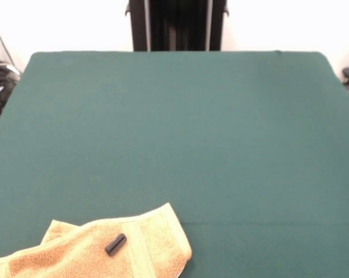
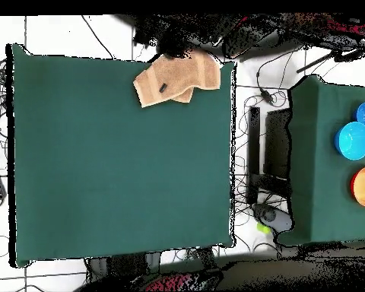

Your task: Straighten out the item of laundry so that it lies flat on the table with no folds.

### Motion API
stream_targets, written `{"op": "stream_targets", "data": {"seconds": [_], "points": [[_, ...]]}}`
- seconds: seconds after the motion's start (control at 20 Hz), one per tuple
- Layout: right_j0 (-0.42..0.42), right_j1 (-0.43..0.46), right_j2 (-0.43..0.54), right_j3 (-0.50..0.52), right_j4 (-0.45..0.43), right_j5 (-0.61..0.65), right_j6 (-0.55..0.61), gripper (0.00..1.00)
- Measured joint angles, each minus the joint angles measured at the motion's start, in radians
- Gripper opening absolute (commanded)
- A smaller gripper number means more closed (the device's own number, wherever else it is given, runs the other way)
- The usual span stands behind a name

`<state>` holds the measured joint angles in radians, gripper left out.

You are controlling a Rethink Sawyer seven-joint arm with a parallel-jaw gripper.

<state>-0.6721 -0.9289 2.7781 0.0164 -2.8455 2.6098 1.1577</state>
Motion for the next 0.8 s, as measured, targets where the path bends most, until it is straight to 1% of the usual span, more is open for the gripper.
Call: {"op": "stream_targets", "data": {"seconds": [0.15, 0.8], "points": [[-0.001, -0.001, 0.023, -0.014, 0.002, -0.032, 0.0, 0.0], [-0.001, -0.003, 0.03, -0.02, -0.005, -0.034, 0.0, 0.0]]}}
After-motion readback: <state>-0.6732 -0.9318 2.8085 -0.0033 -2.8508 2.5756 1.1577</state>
